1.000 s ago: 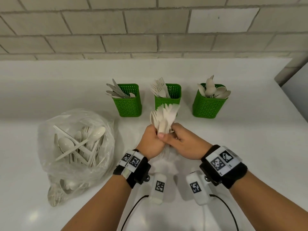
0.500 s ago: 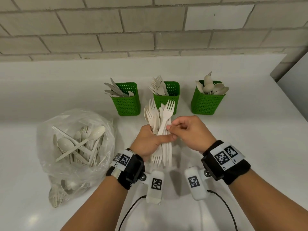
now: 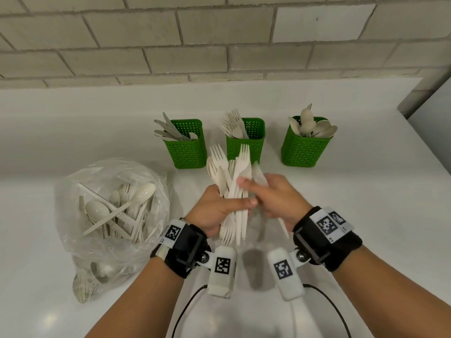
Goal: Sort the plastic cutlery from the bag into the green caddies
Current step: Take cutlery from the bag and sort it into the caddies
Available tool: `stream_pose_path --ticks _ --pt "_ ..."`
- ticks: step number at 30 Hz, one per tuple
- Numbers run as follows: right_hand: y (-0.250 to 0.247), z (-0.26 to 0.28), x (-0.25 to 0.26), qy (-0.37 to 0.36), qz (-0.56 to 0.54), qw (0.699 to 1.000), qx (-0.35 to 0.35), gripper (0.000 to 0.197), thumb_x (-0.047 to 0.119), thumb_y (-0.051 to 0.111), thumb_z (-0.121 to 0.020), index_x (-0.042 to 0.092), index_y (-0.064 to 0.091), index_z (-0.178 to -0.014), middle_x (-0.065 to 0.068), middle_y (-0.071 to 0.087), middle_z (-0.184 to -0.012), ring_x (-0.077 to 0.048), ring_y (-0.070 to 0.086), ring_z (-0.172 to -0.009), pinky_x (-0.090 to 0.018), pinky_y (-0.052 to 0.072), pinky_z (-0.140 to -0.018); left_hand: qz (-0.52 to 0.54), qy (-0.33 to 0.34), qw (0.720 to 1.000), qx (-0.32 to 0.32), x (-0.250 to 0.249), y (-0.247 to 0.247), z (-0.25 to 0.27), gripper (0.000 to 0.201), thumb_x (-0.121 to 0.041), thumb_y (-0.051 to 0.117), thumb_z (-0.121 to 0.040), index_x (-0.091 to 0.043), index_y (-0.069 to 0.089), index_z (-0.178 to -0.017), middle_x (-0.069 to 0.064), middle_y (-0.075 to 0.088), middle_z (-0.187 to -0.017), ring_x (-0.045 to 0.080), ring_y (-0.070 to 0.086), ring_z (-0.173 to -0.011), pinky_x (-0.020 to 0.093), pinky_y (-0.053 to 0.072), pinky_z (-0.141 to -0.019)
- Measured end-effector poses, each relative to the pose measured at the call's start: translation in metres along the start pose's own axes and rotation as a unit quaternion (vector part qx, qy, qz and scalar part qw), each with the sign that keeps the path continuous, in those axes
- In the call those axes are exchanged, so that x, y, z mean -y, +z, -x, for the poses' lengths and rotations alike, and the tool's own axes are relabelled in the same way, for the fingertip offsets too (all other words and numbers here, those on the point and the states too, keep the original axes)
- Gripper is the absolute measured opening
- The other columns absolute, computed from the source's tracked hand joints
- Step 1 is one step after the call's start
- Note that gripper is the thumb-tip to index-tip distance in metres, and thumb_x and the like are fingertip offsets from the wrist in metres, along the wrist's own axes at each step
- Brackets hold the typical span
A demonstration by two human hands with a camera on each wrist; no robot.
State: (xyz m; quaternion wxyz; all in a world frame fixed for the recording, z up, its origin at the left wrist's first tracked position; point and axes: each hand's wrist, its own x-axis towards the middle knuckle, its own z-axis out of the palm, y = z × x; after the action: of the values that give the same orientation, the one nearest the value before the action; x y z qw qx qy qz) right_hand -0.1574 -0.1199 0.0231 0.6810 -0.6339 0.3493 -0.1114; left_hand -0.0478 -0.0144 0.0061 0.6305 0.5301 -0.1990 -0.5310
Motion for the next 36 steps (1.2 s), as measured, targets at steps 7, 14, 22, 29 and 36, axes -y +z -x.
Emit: stream_pose_path --ticks 7,14,22,29,36 --pt "0.003 -0.002 -0.01 -0.067 -0.018 0.997 -0.027 0.021 0.01 0.073 -0.085 0.002 0.059 -0.072 -0.001 0.053 -0.055 -0.011 0.051 -0.052 -0.02 0.046 -0.055 -0.001 0.028 1.0 0.01 0.0 -0.002 0.003 0.039 0.01 0.069 -0.077 0.006 0.064 -0.116 0.018 0.071 -0.11 0.026 0.068 -0.103 0.03 0.055 -0.083" --pt "0.004 -0.006 -0.009 -0.033 0.0 0.999 0.005 0.022 0.015 0.054 -0.098 0.002 0.06 -0.082 0.006 0.046 -0.048 -0.005 0.038 -0.04 -0.016 0.031 -0.04 0.016 0.022 0.999 -0.02 -0.001 -0.005 0.001 0.045 -0.01 0.071 -0.076 0.004 0.062 -0.118 0.026 0.069 -0.107 0.035 0.069 -0.095 0.041 0.057 -0.081" --pt "0.0 -0.011 -0.01 -0.031 -0.014 0.999 -0.019 0.027 0.025 0.047 -0.102 0.009 0.059 -0.084 0.0 0.064 -0.061 -0.013 0.06 -0.054 -0.029 0.05 -0.059 -0.027 0.008 0.999 -0.023 -0.001 -0.005 0.002 0.012 -0.01 0.072 -0.08 -0.002 0.069 -0.087 0.011 0.062 -0.064 0.019 0.06 -0.056 0.031 0.055 -0.056" --pt "-0.01 -0.001 -0.003 -0.192 0.153 0.968 -0.058 0.02 0.023 0.063 -0.093 0.018 0.056 -0.075 0.011 0.051 -0.054 -0.006 0.045 -0.052 -0.02 0.04 -0.055 -0.028 -0.071 0.997 -0.025 -0.006 -0.008 0.001 0.005 -0.002 0.068 -0.086 -0.002 0.063 -0.084 0.008 0.056 -0.061 0.017 0.054 -0.05 0.028 0.052 -0.051" --pt "-0.022 -0.004 0.007 -0.255 0.289 0.922 0.045 0.022 0.008 0.075 -0.074 0.014 0.074 -0.095 0.004 0.069 -0.072 -0.009 0.061 -0.064 -0.034 0.053 -0.062 -0.023 -0.081 0.996 -0.005 -0.005 -0.012 0.001 0.007 -0.005 0.069 -0.085 -0.002 0.063 -0.087 0.007 0.057 -0.061 0.016 0.054 -0.05 0.027 0.05 -0.049"
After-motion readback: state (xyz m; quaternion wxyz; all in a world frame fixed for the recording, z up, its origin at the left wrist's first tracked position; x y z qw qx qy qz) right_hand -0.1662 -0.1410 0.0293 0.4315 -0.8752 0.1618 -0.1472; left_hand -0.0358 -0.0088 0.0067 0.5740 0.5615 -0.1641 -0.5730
